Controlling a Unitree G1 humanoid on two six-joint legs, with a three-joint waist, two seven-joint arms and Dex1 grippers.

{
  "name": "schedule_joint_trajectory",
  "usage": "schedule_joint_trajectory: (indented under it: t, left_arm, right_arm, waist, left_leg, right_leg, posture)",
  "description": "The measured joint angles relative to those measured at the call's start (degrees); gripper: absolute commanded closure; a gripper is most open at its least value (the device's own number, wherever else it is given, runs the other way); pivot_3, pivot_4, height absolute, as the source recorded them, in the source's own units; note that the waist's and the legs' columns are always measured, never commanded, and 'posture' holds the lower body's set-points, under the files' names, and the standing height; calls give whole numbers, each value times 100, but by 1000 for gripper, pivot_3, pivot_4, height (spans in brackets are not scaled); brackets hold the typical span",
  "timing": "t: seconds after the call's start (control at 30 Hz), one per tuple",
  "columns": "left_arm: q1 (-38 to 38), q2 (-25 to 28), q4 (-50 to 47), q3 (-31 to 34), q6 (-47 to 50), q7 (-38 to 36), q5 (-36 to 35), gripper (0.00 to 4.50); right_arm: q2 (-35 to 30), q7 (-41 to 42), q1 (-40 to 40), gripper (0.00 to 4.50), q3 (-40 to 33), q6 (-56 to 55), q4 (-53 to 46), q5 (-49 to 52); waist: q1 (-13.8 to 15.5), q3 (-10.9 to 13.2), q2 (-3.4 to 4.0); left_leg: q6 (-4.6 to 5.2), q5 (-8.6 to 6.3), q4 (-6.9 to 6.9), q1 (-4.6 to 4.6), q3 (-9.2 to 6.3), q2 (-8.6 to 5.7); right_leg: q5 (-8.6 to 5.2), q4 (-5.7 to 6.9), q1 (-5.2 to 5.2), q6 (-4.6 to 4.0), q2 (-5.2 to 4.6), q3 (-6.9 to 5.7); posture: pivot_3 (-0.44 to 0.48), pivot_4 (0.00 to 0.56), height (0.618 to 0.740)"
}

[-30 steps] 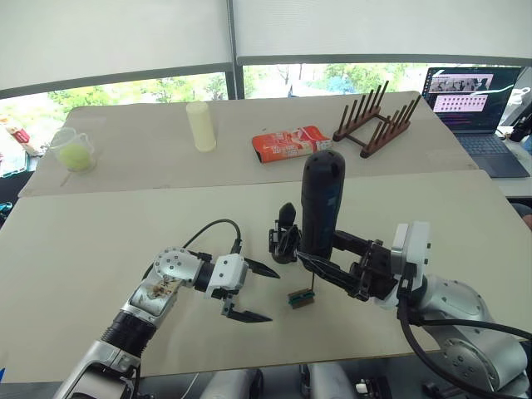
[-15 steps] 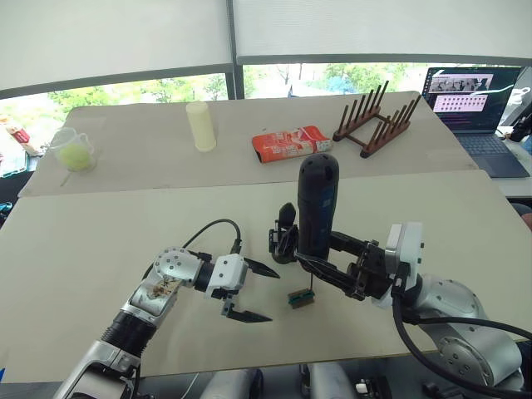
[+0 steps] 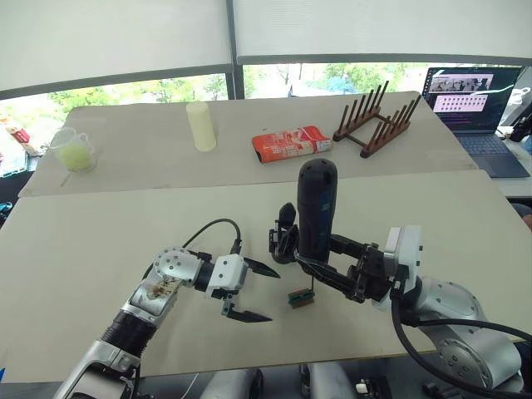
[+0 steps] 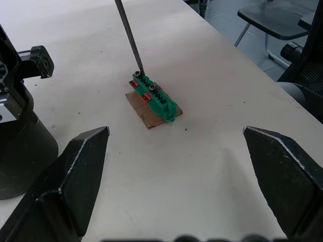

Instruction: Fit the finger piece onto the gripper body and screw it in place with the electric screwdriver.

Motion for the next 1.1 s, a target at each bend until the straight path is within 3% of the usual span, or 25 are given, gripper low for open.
schedule_joint_trajectory:
  t: [1.1]
  left_arm:
    - [-8, -23, 13, 0, -3, 19, 1, 0]
  right_arm:
    - [-25, -18, -96, 2605, -168, 4, 29, 113]
  waist:
    - [0, 0, 0]
  left_leg:
    - [0, 0, 0, 0, 0, 0]
  right_leg:
    - [0, 0, 0, 0, 0, 0]
  posture:
    - [0, 150, 740]
